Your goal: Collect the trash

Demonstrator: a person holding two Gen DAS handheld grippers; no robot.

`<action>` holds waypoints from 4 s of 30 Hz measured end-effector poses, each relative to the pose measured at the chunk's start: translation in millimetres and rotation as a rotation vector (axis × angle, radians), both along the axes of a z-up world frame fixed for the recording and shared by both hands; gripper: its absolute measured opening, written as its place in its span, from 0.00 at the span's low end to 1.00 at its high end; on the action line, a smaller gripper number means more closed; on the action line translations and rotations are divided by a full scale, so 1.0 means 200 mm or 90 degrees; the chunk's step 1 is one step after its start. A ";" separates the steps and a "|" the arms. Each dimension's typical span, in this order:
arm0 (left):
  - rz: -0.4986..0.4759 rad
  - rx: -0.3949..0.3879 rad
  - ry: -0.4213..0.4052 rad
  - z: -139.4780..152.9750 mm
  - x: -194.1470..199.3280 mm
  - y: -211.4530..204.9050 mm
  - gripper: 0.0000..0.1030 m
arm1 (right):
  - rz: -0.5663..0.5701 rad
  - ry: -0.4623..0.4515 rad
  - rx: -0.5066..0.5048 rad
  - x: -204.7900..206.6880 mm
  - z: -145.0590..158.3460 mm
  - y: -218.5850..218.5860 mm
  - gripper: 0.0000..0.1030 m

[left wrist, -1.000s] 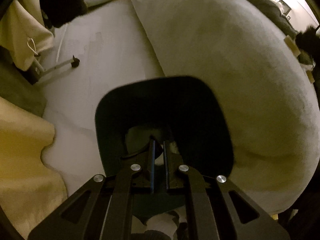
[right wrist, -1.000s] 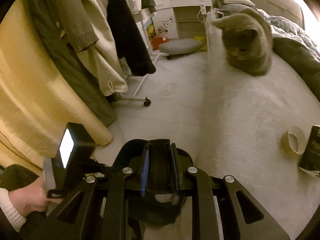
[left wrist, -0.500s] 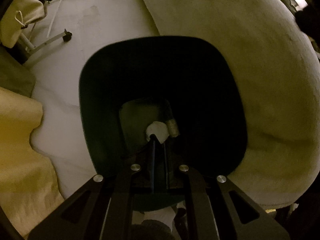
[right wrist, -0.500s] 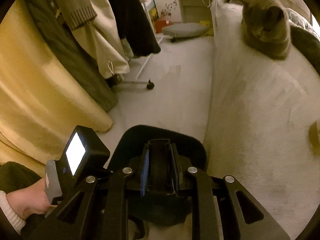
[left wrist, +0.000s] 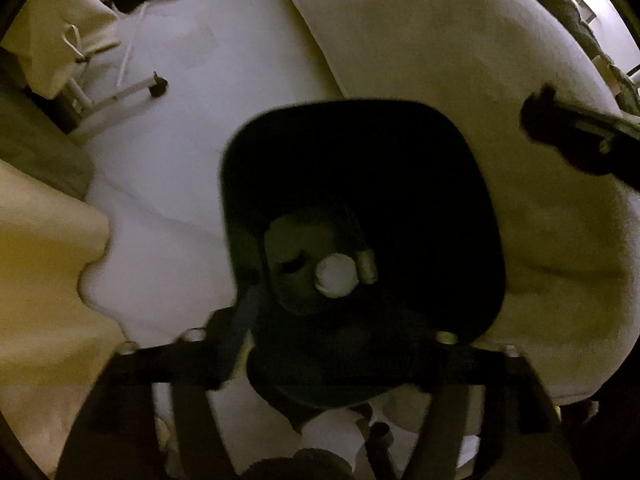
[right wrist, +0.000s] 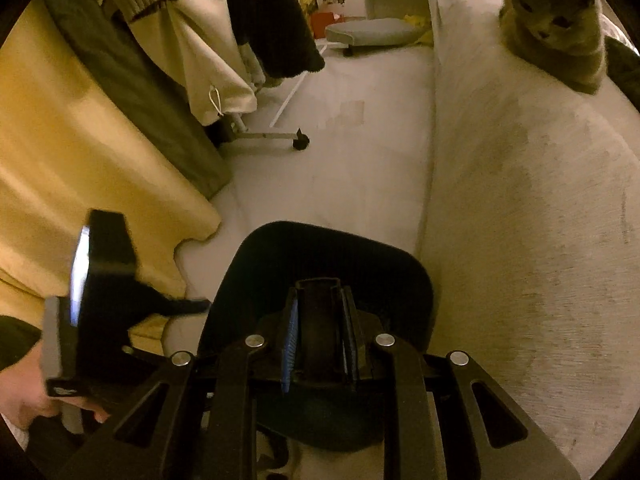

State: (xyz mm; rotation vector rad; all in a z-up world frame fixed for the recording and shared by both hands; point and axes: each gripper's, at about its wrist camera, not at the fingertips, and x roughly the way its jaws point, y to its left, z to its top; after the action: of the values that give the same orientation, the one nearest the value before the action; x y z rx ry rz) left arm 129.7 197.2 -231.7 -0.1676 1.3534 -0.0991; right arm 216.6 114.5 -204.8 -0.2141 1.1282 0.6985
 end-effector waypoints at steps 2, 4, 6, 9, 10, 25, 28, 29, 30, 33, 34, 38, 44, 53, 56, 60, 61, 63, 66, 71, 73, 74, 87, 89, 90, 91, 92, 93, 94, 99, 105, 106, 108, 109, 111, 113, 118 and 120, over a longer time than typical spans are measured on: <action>0.008 0.007 -0.010 0.02 -0.02 0.03 0.78 | 0.003 0.005 -0.005 0.00 -0.02 0.02 0.20; 0.022 0.009 -0.017 0.03 -0.01 0.08 0.83 | 0.005 0.008 -0.011 0.01 -0.03 0.02 0.20; 0.027 0.018 -0.032 0.06 -0.01 0.11 0.84 | 0.003 0.011 -0.014 0.01 -0.05 0.02 0.20; 0.033 0.026 -0.059 0.10 -0.02 0.13 0.90 | 0.001 0.019 -0.017 0.01 -0.07 0.03 0.20; 0.032 0.023 -0.068 0.12 -0.03 0.13 0.90 | 0.000 0.023 -0.019 0.02 -0.09 0.03 0.20; 0.038 0.056 -0.211 0.47 -0.05 0.11 0.95 | 0.012 0.069 -0.082 0.02 -0.33 0.09 0.20; 0.039 0.068 -0.249 0.54 -0.06 0.09 0.95 | 0.017 0.079 -0.094 0.02 -0.37 0.09 0.20; 0.045 0.077 -0.269 0.58 -0.06 0.09 0.95 | 0.022 0.079 -0.098 0.01 -0.39 0.10 0.20; 0.049 0.081 -0.284 0.61 -0.07 0.08 0.95 | 0.025 0.080 -0.103 0.01 -0.40 0.10 0.20; 0.058 0.069 -0.326 0.69 -0.08 0.09 0.95 | 0.030 0.084 -0.114 0.00 -0.43 0.10 0.20; 0.061 0.069 -0.344 0.71 -0.09 0.09 0.95 | 0.032 0.083 -0.116 -0.01 -0.43 0.10 0.20; 0.063 0.108 -0.358 0.76 -0.09 0.07 0.96 | 0.042 0.081 -0.127 -0.04 -0.45 0.09 0.20; 0.054 0.100 -0.398 0.90 -0.13 0.05 0.96 | 0.039 0.088 -0.133 -0.04 -0.48 0.07 0.22; 0.103 0.097 -0.455 1.09 -0.15 0.05 0.97 | 0.026 0.070 -0.097 -0.07 -0.41 0.03 0.75; 0.111 0.085 -0.466 1.12 -0.13 0.05 0.97 | 0.028 0.054 -0.082 -0.07 -0.35 0.03 0.82; 0.113 0.050 -0.478 1.17 -0.11 0.02 0.97 | 0.029 0.027 -0.054 -0.08 -0.23 0.01 0.87; 0.111 0.050 -0.482 1.19 -0.10 0.00 0.97 | 0.031 0.019 -0.050 -0.08 -0.21 0.00 0.87; 0.101 0.055 -0.492 1.21 -0.10 -0.04 0.97 | 0.034 -0.002 -0.043 -0.08 -0.14 -0.01 0.89; 0.092 0.052 -0.501 1.23 -0.08 -0.09 0.97 | 0.033 -0.025 -0.033 -0.08 -0.06 -0.05 0.92; 0.070 0.042 -0.511 1.28 -0.05 -0.19 0.97 | 0.019 -0.059 -0.019 -0.08 0.06 -0.16 0.92; 0.057 0.042 -0.520 1.30 -0.04 -0.24 0.97 | 0.012 -0.077 -0.019 -0.09 0.10 -0.20 0.93; 0.054 0.043 -0.523 1.31 -0.03 -0.25 0.97 | 0.010 -0.084 -0.019 -0.09 0.12 -0.22 0.93; -0.009 0.018 -0.533 1.33 0.09 -0.57 0.97 | -0.048 -0.164 -0.011 -0.10 0.34 -0.62 0.95; -0.020 0.014 -0.527 1.31 0.12 -0.63 0.97 | -0.058 -0.172 -0.014 -0.10 0.36 -0.67 0.95; -0.023 0.011 -0.524 1.31 0.13 -0.65 0.97 | -0.064 -0.174 -0.012 -0.10 0.37 -0.71 0.95; -0.029 0.003 -0.524 1.30 0.14 -0.68 0.97 | -0.070 -0.176 -0.010 -0.09 0.38 -0.74 0.95; -0.034 -0.002 -0.523 1.30 0.14 -0.71 0.97 | -0.075 -0.179 -0.009 -0.10 0.39 -0.78 0.95; -0.037 -0.002 -0.522 1.30 0.15 -0.73 0.97 | -0.081 -0.182 -0.007 -0.09 0.40 -0.81 0.95; -0.040 -0.002 -0.522 1.29 0.16 -0.76 0.97 | -0.089 -0.186 -0.006 -0.08 0.41 -0.85 0.95; -0.060 -0.010 -0.526 1.28 0.20 -0.88 0.97 | -0.123 -0.195 -0.008 -0.06 0.44 -1.04 0.95; -0.096 -0.026 -0.508 1.24 0.26 -1.06 0.97 | -0.159 -0.212 -0.017 -0.03 0.46 -1.25 0.95; -0.101 -0.027 -0.505 1.23 0.26 -1.08 0.97 | -0.163 -0.213 -0.017 -0.03 0.45 -1.28 0.95; -0.111 -0.016 -0.501 1.21 0.28 -1.15 0.97 | -0.172 -0.216 -0.017 -0.03 0.45 -1.35 0.95; -0.114 -0.013 -0.500 1.20 0.28 -1.17 0.97 | -0.176 -0.218 -0.018 -0.03 0.45 -1.38 0.95; -0.123 -0.009 -0.497 1.18 0.29 -1.22 0.97 | -0.181 -0.224 -0.025 -0.03 0.45 -1.43 0.95; -0.131 -0.004 -0.492 1.15 0.29 -1.27 0.97 | -0.184 -0.227 -0.037 -0.02 0.43 -1.50 0.95; -0.157 0.040 -0.493 1.09 0.30 -1.40 0.97 | -0.194 -0.218 -0.039 0.00 0.39 -1.63 0.95; -0.163 0.042 -0.492 1.07 0.31 -1.42 0.97 | -0.196 -0.219 -0.034 0.01 0.38 -1.67 0.95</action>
State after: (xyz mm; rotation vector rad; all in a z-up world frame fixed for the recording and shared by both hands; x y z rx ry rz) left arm 191.3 -87.3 -16.9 0.0997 0.5987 -0.3017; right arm 217.6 -219.3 -128.2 -0.1920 0.8255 0.3411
